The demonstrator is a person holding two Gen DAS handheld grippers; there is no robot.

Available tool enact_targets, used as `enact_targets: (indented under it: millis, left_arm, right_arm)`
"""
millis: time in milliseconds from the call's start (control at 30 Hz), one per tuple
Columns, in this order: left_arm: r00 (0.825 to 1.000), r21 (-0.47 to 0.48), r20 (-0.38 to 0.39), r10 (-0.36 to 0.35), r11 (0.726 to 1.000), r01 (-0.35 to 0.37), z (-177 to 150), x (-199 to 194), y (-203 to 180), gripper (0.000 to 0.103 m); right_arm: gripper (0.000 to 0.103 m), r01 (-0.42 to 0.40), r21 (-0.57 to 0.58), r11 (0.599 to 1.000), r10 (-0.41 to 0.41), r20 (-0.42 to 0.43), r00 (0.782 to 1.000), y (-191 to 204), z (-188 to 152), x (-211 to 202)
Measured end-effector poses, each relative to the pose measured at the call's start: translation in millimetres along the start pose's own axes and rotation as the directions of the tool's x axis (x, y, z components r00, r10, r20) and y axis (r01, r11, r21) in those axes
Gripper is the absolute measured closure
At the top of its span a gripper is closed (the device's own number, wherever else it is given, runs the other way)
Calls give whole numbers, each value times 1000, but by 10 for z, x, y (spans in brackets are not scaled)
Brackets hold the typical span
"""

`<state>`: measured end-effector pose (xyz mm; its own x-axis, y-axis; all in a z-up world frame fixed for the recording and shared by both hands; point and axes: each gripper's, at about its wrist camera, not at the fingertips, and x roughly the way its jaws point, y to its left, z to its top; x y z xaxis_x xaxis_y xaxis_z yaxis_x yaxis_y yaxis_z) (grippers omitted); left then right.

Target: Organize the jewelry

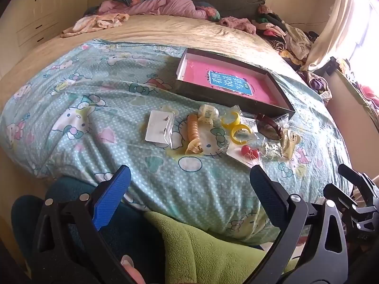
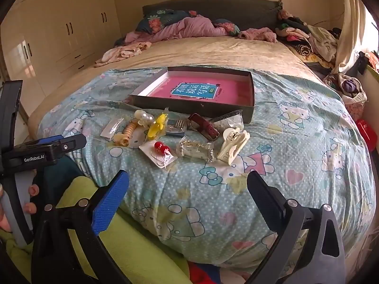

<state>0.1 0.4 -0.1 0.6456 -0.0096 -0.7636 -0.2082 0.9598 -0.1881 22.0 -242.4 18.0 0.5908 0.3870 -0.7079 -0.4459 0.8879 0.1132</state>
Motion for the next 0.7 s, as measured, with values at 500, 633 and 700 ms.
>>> enact_targets:
  millis: [500,633,700]
  left_arm:
    - [1000,30,21,11,999,-11,18,-6,-42,9]
    - [1000,35,21,12,999,-13,8,-27,-91,9]
    - [1000,39,23,16,999,-17,0,-18,-97,9]
  right_arm:
    - [4,-21,-7,1000,21,16,1000,-3,16,-37]
    - [4,-24,-4,1000,24,15,1000,-10,18,-44]
    - [4,-24,-5,1000,24,14,1000,-10,21,-39]
